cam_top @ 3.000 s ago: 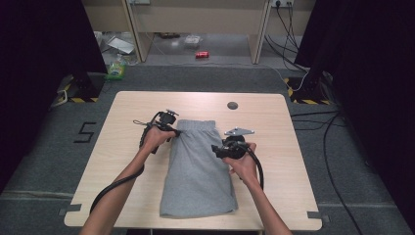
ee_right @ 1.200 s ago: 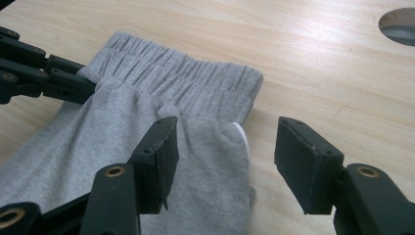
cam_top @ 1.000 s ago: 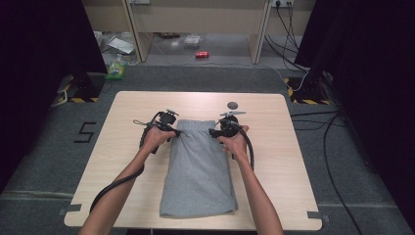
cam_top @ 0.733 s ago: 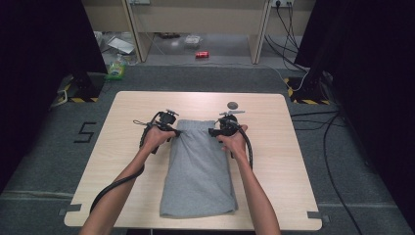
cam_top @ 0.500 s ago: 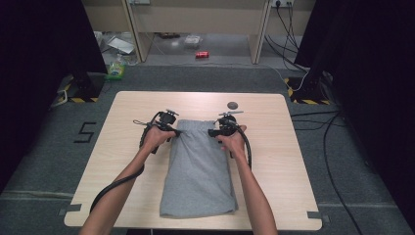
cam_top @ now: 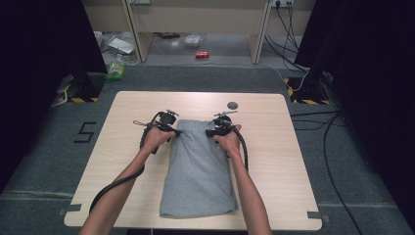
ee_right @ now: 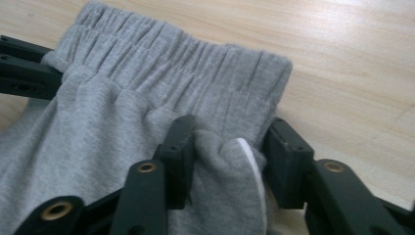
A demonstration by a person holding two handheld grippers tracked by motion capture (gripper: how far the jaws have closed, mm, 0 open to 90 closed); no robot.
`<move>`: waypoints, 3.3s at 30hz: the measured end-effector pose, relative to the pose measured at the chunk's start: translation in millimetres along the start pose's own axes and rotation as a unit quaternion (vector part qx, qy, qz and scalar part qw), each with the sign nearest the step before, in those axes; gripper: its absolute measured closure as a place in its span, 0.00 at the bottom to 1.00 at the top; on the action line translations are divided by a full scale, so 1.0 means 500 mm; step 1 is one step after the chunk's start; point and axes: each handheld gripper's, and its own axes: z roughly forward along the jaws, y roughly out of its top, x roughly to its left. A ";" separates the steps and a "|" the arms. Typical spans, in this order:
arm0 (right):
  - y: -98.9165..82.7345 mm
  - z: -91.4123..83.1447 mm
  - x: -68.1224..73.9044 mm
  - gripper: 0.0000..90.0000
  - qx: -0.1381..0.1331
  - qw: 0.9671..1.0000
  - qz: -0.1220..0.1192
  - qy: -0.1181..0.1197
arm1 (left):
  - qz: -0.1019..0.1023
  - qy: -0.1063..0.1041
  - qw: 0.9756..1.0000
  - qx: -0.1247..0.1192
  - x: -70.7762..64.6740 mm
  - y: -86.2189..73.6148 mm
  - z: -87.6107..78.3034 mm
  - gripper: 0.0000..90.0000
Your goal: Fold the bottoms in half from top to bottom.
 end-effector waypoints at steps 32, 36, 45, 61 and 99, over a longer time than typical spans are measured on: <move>0.077 -0.096 -0.025 0.88 -0.111 0.993 0.024 0.037 | 0.016 -0.022 0.995 -0.099 -0.001 0.090 -0.111 0.89; 0.077 -0.110 -0.021 0.88 -0.114 0.993 0.011 0.037 | 0.024 -0.031 0.993 -0.108 -0.005 0.084 -0.124 0.89; 0.057 -0.161 -0.002 0.88 -0.135 0.988 -0.016 0.068 | 0.052 -0.066 0.986 -0.142 -0.020 0.043 -0.181 0.89; -0.078 -0.253 0.063 0.89 -0.160 0.979 -0.075 0.103 | 0.132 -0.103 0.968 -0.185 -0.093 -0.104 -0.250 0.91; -0.224 -0.281 0.118 0.68 -0.101 0.985 -0.102 0.094 | 0.075 -0.131 0.977 -0.154 -0.089 -0.287 -0.246 0.57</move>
